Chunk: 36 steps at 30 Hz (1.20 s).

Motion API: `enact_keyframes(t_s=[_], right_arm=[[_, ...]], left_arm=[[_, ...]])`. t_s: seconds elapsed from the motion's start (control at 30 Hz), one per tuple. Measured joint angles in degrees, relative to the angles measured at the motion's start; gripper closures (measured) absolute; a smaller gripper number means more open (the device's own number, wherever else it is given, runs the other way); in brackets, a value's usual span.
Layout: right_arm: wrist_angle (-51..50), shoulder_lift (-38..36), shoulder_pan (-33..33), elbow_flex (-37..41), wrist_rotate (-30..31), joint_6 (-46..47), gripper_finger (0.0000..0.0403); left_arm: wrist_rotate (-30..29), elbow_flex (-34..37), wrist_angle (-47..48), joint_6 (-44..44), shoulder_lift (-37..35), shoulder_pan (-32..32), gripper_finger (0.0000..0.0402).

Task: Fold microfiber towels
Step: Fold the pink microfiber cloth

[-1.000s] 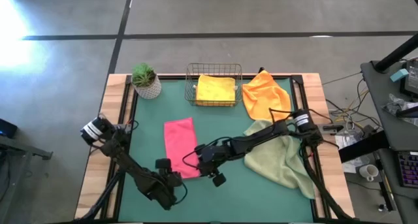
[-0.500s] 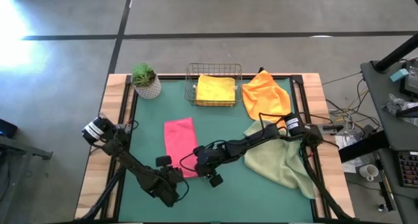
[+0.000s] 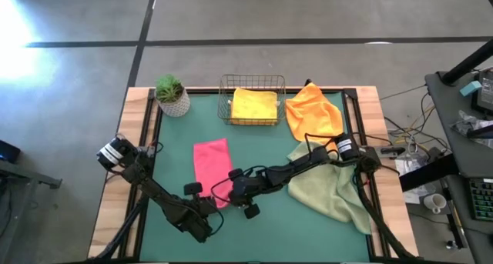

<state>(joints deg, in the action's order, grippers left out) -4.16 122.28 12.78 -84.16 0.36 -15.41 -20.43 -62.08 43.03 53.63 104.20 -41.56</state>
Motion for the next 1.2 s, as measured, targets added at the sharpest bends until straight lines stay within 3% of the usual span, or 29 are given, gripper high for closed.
enact_keyframes(t_s=[0.17,0.37,0.7,1.0,1.2], right_arm=[[-0.69,-0.17,0.00,-0.10,0.06,2.17,0.0389],[-10.72,-1.32,-0.13,-4.12,-0.98,6.64,0.0393],[-30.87,-1.95,2.52,-18.26,-3.80,17.19,0.0394],[-40.56,-1.99,6.29,-29.75,1.53,23.01,0.0394],[-36.96,-2.05,4.53,-28.22,5.75,23.21,0.0394]], left_arm=[[0.61,0.00,-0.57,-0.02,-0.43,0.01,0.0400],[4.45,-1.29,-0.65,-0.05,-3.28,0.10,0.0400],[9.65,-5.68,0.08,2.89,-10.65,0.02,0.0400],[16.52,-8.26,0.98,10.58,-14.36,-0.57,0.0401],[14.09,-9.03,13.04,11.61,-14.47,-0.37,0.0401]])
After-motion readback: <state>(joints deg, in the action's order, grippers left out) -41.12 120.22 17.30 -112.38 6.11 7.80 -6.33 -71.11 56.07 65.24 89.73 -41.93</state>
